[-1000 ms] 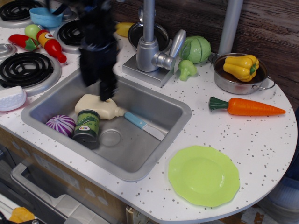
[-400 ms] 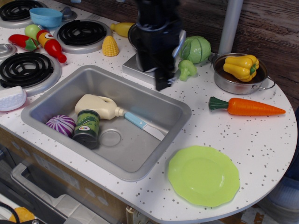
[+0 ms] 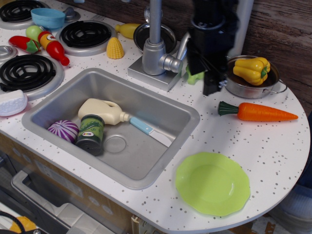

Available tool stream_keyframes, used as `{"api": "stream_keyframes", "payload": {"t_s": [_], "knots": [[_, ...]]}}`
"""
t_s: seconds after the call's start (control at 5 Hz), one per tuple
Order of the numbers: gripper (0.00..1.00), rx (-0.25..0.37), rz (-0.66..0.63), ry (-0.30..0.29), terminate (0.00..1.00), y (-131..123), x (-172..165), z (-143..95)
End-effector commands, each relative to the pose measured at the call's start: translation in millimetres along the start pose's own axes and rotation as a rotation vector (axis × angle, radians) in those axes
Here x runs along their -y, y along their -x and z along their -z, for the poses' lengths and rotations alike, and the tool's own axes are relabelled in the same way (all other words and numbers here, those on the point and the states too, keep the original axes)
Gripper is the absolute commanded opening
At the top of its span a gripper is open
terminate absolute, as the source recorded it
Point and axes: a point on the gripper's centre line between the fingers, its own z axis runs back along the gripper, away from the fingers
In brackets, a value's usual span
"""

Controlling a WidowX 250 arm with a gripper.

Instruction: Put carrot on plate

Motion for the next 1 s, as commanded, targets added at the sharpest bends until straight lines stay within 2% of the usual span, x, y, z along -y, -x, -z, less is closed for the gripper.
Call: {"api": "stream_keyframes", "payload": {"t_s": [0.0, 0.2, 0.6, 0.8], "knots": [[1.00, 0.081, 0.090, -0.070, 0.00, -32.8, 4.8, -3.6], [1.00, 0.122, 0.119, -0.085, 0.00, -37.9, 17.1, 8.6], [1.00, 0.148, 0.089, -0.109, 0.00, -47.1, 30.4, 25.6], [1.00, 0.190, 0.088, -0.097, 0.00, -49.5, 25.8, 42.8]]}}
